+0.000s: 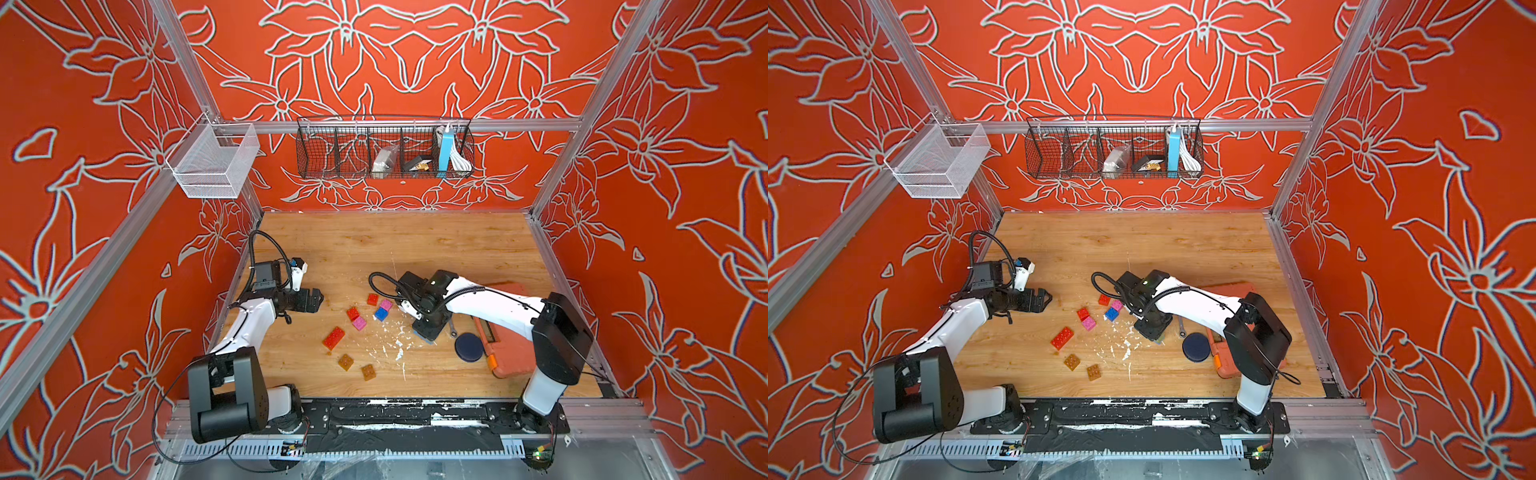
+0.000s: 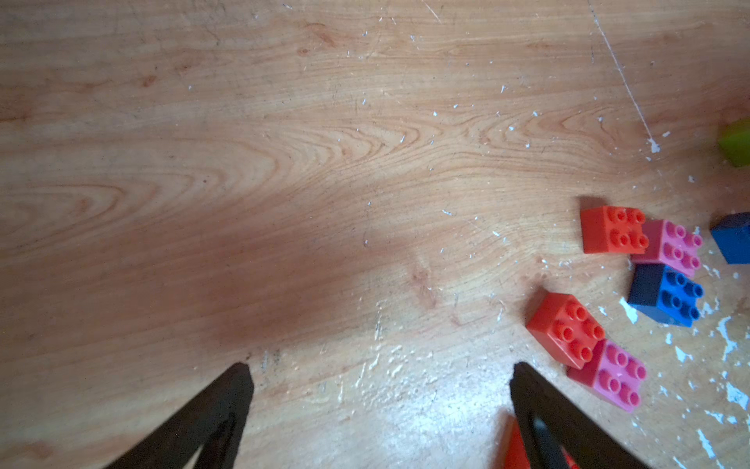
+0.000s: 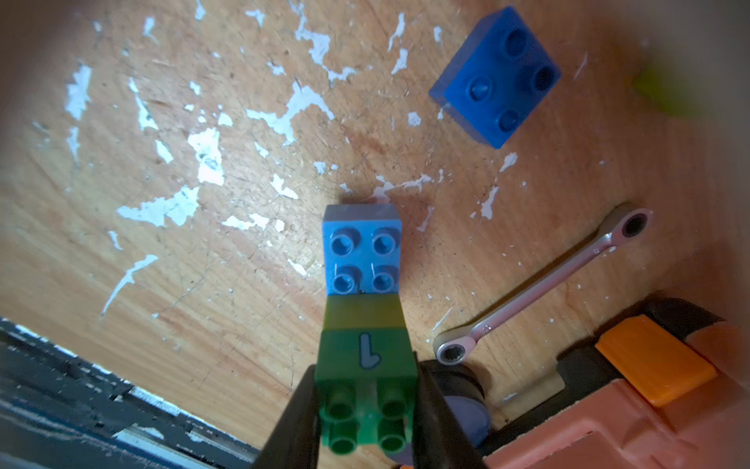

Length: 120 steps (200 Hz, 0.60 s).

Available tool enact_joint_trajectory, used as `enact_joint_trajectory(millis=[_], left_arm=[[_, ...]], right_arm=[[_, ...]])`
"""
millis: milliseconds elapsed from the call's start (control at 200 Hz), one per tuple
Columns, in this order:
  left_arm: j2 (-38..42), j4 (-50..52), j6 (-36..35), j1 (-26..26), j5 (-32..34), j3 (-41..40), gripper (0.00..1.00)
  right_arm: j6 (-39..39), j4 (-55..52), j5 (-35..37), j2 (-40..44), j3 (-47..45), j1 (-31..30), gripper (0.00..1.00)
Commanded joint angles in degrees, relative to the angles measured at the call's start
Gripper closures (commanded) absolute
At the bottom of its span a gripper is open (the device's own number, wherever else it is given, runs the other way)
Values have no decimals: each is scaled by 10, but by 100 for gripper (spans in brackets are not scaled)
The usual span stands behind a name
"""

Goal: Assemble the letter h with lego
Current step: Place the lego brick at the center of the board.

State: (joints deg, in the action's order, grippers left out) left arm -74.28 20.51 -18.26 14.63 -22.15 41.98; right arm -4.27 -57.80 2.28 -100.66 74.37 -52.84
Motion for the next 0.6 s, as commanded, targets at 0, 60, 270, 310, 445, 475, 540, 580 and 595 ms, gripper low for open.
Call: enact_joint_trajectory(millis=[0,60,270,310,445,475,540,580,595], left_arm=[[12,3,-13,-1,-6,-2,0],[13,4,-12,-1,-5,-1,0],[10,4,-12,-1,-4,0,0],[11,5,-11,-1,-4,0,0],[9,3,-12,-1,-4,0,0],[8,4,-11,-1,-4,1,0],[10,5,-11,-1,-4,1,0],[14,4,-11,-1,-4,-1,0],[14,3,-12,-1,-4,-2,1]], right_arm=[[-14,36,32,-24,-14,-8,84],[-13,41,24,-37,-24,-8,84],[-15,47,-13,-42,-37,-8,79],[-15,39,-13,-43,-28,-8,77],[-13,4,-13,-34,16,-8,68],[-13,-2,-14,-27,26,-8,66],[-12,-14,-17,-16,47,-7,63],[-6,-26,-26,-12,63,-5,61],[-2,-27,-29,-12,67,-4,61]])
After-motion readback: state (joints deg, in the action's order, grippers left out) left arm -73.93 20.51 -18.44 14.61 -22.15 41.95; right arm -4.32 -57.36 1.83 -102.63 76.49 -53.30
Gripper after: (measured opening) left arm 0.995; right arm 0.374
